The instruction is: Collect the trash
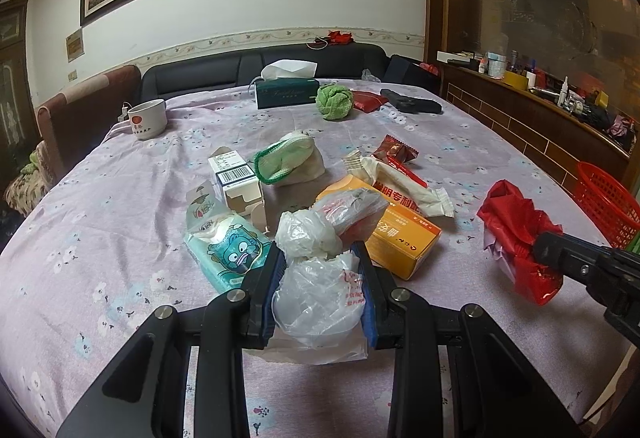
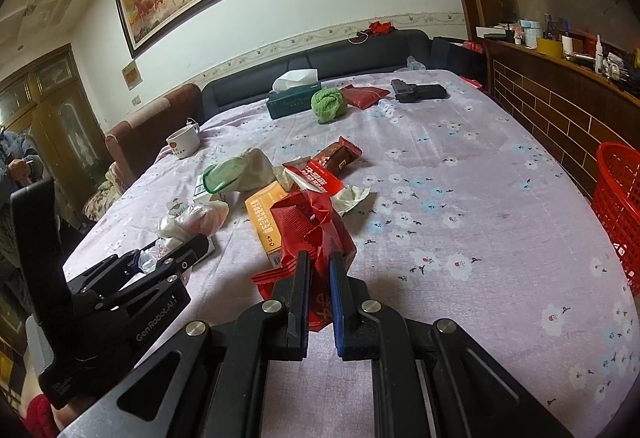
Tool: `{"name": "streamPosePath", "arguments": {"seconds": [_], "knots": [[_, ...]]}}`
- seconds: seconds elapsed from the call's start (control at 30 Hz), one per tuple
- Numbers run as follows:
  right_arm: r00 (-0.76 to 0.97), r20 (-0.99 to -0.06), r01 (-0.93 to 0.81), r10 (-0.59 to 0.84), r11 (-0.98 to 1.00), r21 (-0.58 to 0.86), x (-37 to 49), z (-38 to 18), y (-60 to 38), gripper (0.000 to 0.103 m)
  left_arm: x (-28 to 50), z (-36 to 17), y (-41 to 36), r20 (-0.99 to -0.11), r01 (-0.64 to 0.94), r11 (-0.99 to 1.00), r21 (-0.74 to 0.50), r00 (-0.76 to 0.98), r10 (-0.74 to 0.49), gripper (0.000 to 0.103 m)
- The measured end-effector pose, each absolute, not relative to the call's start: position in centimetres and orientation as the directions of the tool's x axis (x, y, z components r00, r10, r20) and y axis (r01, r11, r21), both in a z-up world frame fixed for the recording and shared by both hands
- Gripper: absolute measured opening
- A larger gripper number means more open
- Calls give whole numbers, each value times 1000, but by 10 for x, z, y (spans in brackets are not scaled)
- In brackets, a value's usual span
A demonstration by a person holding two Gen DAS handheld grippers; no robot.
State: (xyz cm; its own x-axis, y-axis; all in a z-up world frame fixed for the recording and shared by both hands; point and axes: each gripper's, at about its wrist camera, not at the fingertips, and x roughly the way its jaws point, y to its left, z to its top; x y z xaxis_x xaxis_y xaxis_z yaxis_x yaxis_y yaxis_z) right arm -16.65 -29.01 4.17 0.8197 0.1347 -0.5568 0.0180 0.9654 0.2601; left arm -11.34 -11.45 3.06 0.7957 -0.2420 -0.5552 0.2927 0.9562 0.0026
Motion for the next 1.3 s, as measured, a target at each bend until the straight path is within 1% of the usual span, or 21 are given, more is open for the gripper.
{"name": "streamPosePath", "arguments": {"seconds": [0.17,0.43,0.87,1.13,1.3], "knots": [[819,-556,17,141,963,270,-169,45,-291,10,-116,31,-114,-549,294,956,-9,798,-251,31],[824,-550,18,138,963,269,-171,48,-292,10,-115,36,-98,-572,293,951,-97,766,-294,31],[821,-553,21,143,960,280,-169,48,-295,10,-122,40,-111,-582,323,941,-103,748,-320,31],[844,-524,80,117,938,338,-178,58,-333,10,-125,59,-141,-568,392,916,-85,736,-368,31],[872,-487,165,47,909,384,-200,72,-385,10,-124,73,-181,-576,475,876,-84,694,-432,31]]}}
